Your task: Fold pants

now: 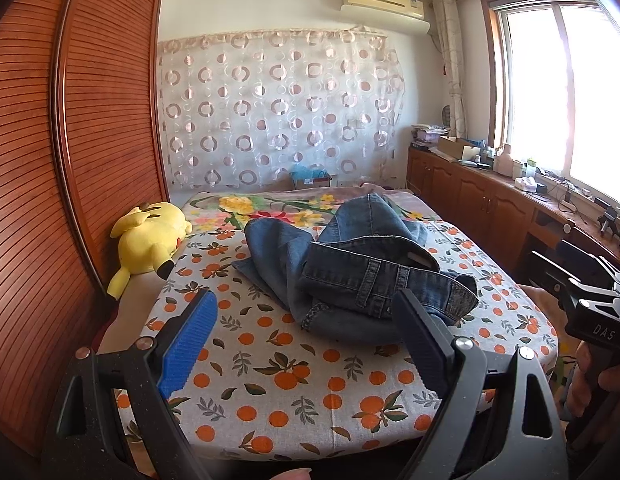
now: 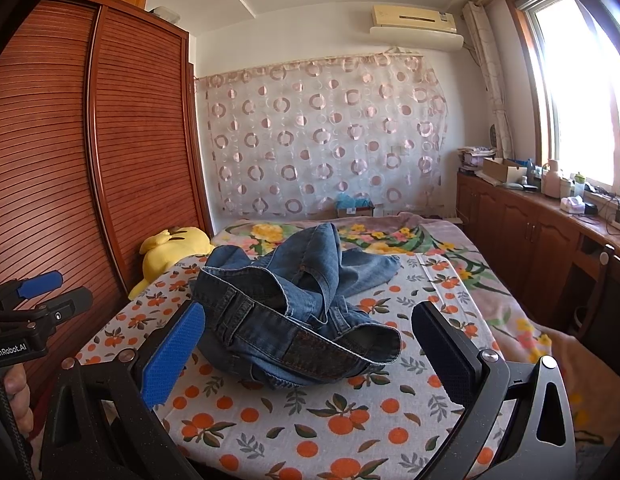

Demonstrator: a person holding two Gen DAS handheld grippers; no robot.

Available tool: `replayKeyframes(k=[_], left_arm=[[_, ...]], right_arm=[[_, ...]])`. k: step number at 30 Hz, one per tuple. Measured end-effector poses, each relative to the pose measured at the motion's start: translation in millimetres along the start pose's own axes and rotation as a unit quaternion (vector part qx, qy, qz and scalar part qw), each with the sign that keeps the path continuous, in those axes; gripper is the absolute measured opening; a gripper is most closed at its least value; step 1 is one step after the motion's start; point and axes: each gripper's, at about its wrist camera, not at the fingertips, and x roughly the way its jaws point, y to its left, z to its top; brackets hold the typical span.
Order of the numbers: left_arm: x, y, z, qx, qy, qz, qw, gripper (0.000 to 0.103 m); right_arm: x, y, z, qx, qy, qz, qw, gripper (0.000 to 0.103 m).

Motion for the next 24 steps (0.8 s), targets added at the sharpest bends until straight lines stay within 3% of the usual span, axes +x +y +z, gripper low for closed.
replayKeyframes(k=[24], left_arm=[[-0.8,0.8,-1.0,0.0,-0.002,0.001,1.0,0.089]], right_arm=[[0.1,-0.5,-0.6,0.001,-0.001,0.0,1.0,0.103]])
